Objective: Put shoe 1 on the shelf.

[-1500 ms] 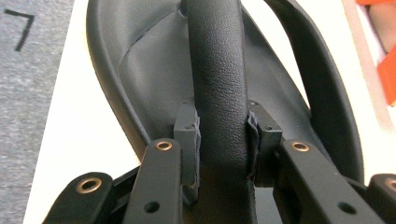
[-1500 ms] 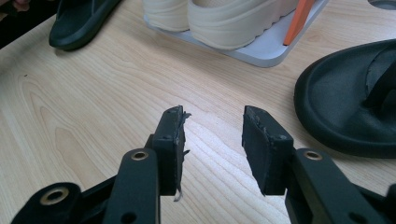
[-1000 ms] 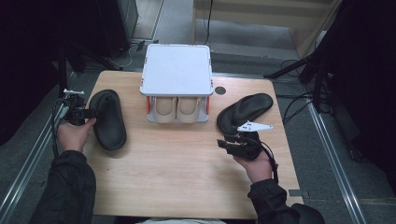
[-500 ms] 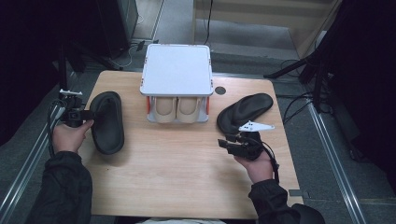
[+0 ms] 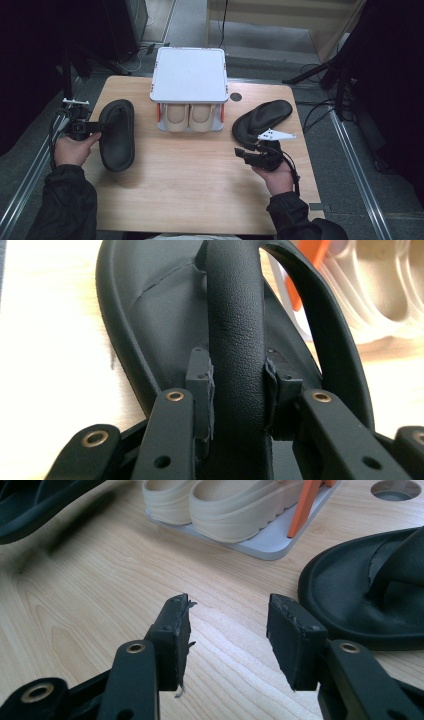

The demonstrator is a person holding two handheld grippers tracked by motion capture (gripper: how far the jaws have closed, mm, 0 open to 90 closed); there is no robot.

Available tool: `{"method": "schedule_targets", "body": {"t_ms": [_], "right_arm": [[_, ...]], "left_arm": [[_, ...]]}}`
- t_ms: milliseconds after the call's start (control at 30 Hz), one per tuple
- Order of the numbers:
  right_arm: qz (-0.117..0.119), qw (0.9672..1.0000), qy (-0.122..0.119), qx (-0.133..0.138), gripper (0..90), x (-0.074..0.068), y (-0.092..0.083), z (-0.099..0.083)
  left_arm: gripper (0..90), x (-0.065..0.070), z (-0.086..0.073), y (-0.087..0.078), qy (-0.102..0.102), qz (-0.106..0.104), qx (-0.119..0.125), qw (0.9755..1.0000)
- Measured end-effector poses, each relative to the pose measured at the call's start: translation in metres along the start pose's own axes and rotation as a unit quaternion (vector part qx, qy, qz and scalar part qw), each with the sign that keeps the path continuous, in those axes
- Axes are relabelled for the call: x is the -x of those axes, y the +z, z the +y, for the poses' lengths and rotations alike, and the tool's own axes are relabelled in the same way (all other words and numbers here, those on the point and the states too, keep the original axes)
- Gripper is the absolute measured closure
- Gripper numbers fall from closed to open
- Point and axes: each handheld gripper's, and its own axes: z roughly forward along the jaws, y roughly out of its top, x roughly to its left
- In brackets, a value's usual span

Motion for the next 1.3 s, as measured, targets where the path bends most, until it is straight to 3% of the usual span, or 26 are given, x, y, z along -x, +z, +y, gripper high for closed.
{"method": "schedule_targets", "body": {"t_ms": [300,633,867,1300], "right_arm": [[-0.002,1.0000,0.001,0.005,51.7,0.001,-0.003,0.001],[-0.006,0.9999,0.002,0.009,49.1,0.005,-0.001,0.004],[-0.005,1.0000,0.003,0.008,49.0,0.007,0.000,0.006],[-0.004,0.9999,-0.002,0.014,49.0,0.008,0.003,0.010]], "left_arm": [[70.4,0.019,-0.017,-0.007,0.016,-0.010,0.000,0.9998],[70.3,0.044,-0.036,-0.010,0.045,-0.025,-0.016,0.9986],[70.2,0.061,-0.051,-0.014,0.051,-0.037,-0.014,0.9979],[70.1,0.091,-0.071,-0.010,0.078,-0.065,-0.025,0.9945]]}}
